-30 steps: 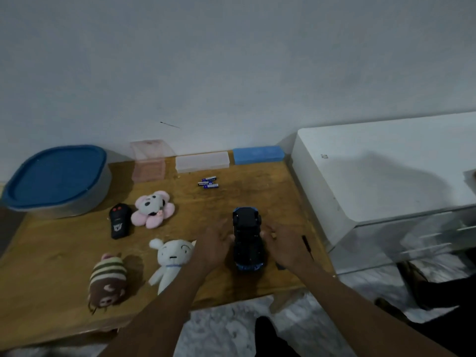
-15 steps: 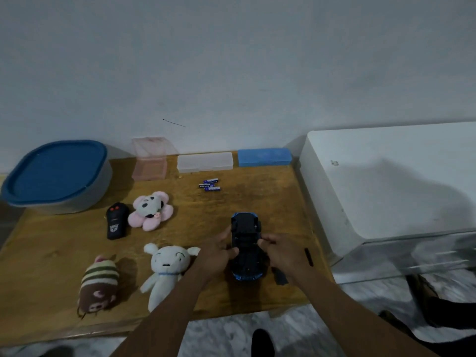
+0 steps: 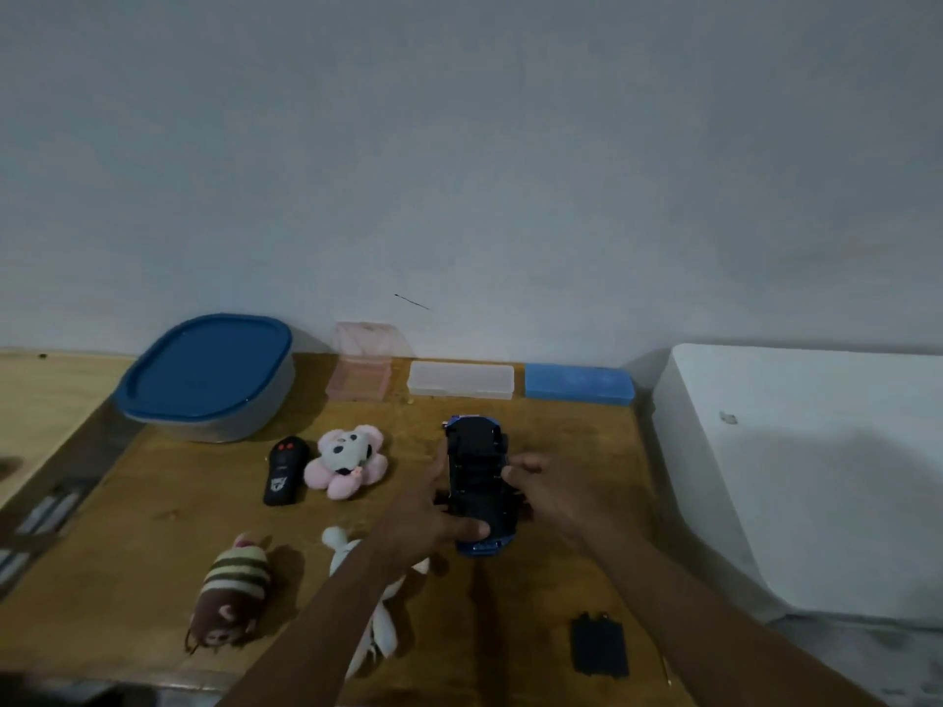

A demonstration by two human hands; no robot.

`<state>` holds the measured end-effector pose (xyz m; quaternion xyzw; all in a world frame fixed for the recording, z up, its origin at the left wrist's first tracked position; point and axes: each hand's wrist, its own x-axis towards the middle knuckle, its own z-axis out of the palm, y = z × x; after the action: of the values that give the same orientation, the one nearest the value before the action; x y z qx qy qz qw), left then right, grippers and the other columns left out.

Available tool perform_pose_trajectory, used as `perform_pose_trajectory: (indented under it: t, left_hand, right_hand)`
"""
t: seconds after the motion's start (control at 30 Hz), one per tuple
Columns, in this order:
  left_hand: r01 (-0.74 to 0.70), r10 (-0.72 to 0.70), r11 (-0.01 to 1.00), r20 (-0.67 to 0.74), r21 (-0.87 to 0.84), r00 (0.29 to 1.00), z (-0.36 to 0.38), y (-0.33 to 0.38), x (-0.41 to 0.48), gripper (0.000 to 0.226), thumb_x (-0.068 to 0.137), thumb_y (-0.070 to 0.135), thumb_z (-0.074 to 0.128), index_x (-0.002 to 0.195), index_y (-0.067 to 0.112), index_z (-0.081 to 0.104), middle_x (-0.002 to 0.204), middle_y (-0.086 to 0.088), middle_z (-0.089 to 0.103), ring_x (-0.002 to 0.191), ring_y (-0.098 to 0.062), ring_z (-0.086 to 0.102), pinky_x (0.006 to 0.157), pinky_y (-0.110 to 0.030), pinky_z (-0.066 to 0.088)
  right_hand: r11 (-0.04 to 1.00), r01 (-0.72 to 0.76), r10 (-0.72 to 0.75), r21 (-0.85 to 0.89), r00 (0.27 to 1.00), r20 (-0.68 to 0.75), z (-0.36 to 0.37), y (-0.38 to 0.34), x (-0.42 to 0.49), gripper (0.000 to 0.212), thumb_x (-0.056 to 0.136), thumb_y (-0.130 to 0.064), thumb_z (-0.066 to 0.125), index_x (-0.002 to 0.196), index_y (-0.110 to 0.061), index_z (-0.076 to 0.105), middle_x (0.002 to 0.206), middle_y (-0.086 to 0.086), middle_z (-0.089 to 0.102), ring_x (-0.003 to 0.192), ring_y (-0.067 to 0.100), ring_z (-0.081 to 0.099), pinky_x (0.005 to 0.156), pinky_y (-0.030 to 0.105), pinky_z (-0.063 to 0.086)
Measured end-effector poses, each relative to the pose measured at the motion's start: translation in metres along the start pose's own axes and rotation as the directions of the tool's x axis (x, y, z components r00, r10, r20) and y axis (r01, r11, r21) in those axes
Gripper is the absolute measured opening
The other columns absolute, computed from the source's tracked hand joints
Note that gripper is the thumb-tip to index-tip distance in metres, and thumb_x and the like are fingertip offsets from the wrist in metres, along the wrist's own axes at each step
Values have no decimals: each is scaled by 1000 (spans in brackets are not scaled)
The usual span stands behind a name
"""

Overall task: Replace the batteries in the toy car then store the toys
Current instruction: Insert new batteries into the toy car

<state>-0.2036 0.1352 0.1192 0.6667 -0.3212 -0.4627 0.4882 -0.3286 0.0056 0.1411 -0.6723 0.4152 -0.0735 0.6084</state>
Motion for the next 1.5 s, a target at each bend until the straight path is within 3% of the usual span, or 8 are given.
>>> perform_pose_trajectory:
  t: [0.37, 0.47, 0.63, 0.83, 1.03, 1.23, 1.37, 1.5]
  left_hand:
    - [34, -37, 991, -23, -129, 999, -73, -13, 32, 106, 64, -4, 82, 142, 45, 29, 118, -5, 68, 110, -28, 64, 85, -54, 55]
    - [53, -55, 983, -5, -176, 998, -91, -15, 50, 110, 66, -8, 79, 143, 49, 25, 116, -5, 69, 107, -27, 66, 83, -50, 57]
    - [67, -67, 948, 11, -310, 998, -123, -15, 79, 114, 71, -16, 73, 141, 56, 19, 120, -20, 65, 108, -34, 65, 86, -47, 55]
    - [23, -19, 976, 23, -218, 1000, -153, -18, 101, 111, 68, -3, 80, 143, 53, 21, 121, -7, 67, 112, -27, 63, 90, -46, 55]
    - [17, -9, 985, 46, -174, 999, -159, -18, 117, 103, 72, 2, 80, 141, 54, 24, 120, 3, 67, 112, -19, 62, 91, -41, 55]
    - [46, -26, 977, 99, -208, 995, -159, -21, 129, 109, 68, 8, 83, 142, 56, 19, 125, -2, 65, 116, -26, 60, 96, -50, 50]
    - [28, -10, 980, 92, -195, 996, -157, -24, 135, 106, 68, 11, 84, 137, 63, 22, 127, -1, 63, 116, -26, 60, 95, -50, 51]
    - [-10, 22, 984, 62, -179, 998, -152, -20, 132, 100, 69, 4, 82, 124, 71, 31, 125, 4, 65, 114, -23, 61, 93, -46, 54]
  right_hand:
    - [999, 28, -26, -26, 997, 67, 51, -28, 57, 16, 96, -20, 51, 100, -22, 67, 97, -1, 68, 86, 10, 64, 68, 23, 54]
    - [971, 75, -78, -225, 997, -4, 55, -27, 83, 18, 97, -26, 49, 100, -22, 66, 96, -3, 66, 85, 9, 62, 74, 25, 53]
    - [581, 191, -325, -791, 946, -10, 58, -14, 125, 31, 97, -27, 48, 127, -23, 50, 129, 0, 53, 111, 14, 50, 91, 23, 39]
    - [92, 303, -117, -949, 949, 291, 64, -1, 165, 59, 97, -38, 40, 149, -29, 14, 158, 11, 7, 143, 35, 9, 116, 47, 12]
    - [80, 368, -189, -926, 918, 348, 62, 24, 193, 48, 91, -44, 28, 136, -32, 20, 138, 14, 33, 125, 33, 35, 103, 44, 32]
    - [272, 311, -210, -911, 943, 259, 70, 38, 203, 39, 93, -40, 41, 129, -27, 35, 123, 4, 42, 110, 20, 41, 86, 31, 45]
    - [214, 228, -275, -950, 947, 165, 74, 39, 205, 34, 92, -35, 36, 122, -21, 39, 115, 6, 55, 100, 19, 45, 72, 32, 52]
    - [484, 129, -166, -865, 985, 54, 77, 30, 207, 37, 87, -34, 60, 119, -23, 46, 113, 2, 55, 95, 19, 57, 76, 29, 50]
